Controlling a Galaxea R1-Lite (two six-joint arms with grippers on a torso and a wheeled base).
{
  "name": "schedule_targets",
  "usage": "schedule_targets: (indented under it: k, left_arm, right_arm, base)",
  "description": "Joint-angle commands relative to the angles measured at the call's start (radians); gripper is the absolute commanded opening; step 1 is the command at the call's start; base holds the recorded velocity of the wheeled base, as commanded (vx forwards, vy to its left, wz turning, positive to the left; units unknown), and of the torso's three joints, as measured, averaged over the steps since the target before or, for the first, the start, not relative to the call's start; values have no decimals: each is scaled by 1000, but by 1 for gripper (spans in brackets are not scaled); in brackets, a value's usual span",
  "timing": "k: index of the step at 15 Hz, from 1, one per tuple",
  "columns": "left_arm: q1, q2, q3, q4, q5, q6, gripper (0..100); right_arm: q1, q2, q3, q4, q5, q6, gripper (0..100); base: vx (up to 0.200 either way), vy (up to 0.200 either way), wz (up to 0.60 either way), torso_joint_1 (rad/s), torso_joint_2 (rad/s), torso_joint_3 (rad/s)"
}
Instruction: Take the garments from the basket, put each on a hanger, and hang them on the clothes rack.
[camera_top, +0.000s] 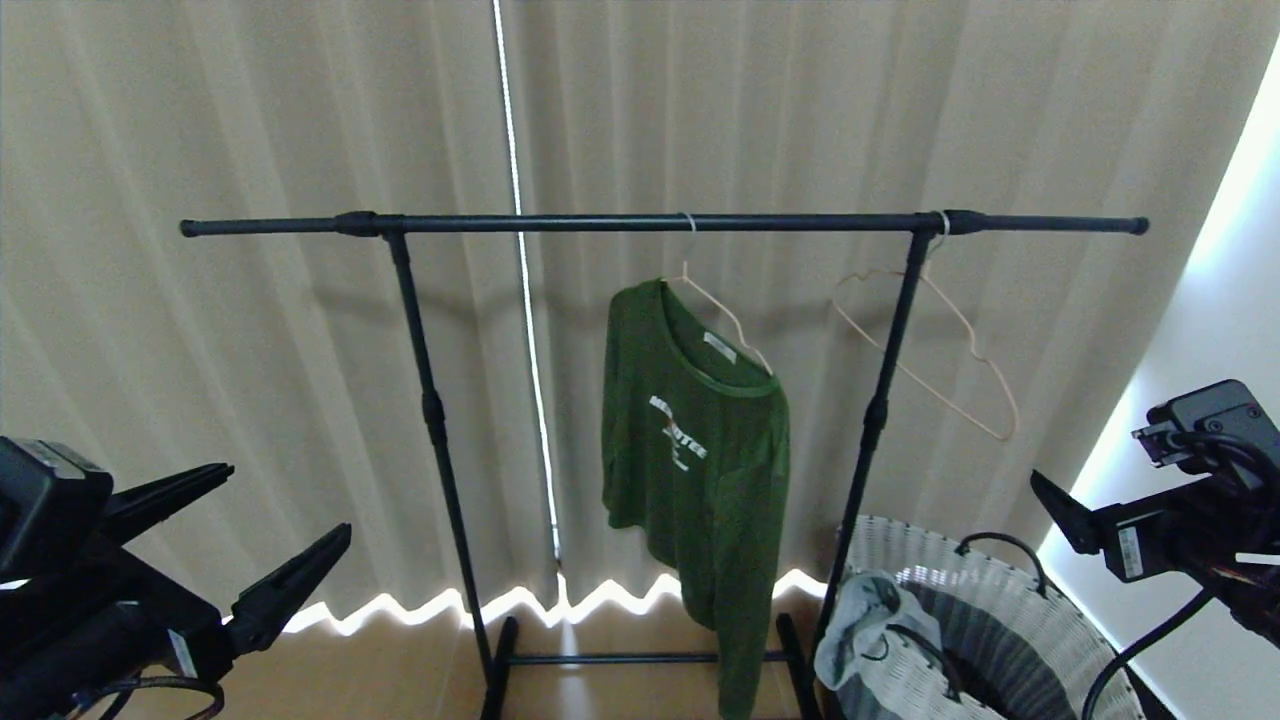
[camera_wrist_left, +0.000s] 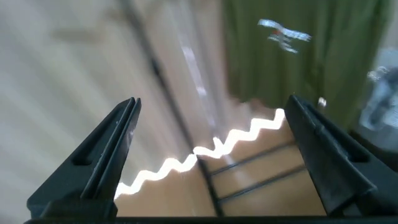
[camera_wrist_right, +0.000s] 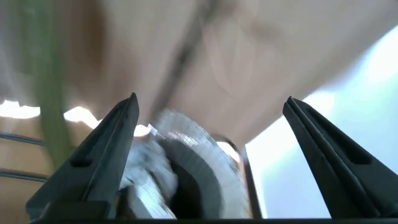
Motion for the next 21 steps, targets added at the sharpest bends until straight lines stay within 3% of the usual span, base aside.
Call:
schedule_targets:
  k: [1,3,12,21]
  left_arm:
    - [0,2,1,3,1,1,100]
    - [0,2,1,3,1,1,100]
    - [0,-4,0,1,1,1,100]
    - [0,-5,8,1,1,4,100]
  right_arm:
    - [1,2,-1,0,1,-12,100]
    - [1,5,-2,-2,4,-16,100]
    - [4,-1,1,-2,1,-22,100]
    - [2,-7,38,-4,-9,-30,100]
  base:
    - [0,0,-600,2,12,7]
    - [0,0,-600,-115,298,161]
    - [0,0,0,-215,463,250]
    - [0,0,0,-28,57,32]
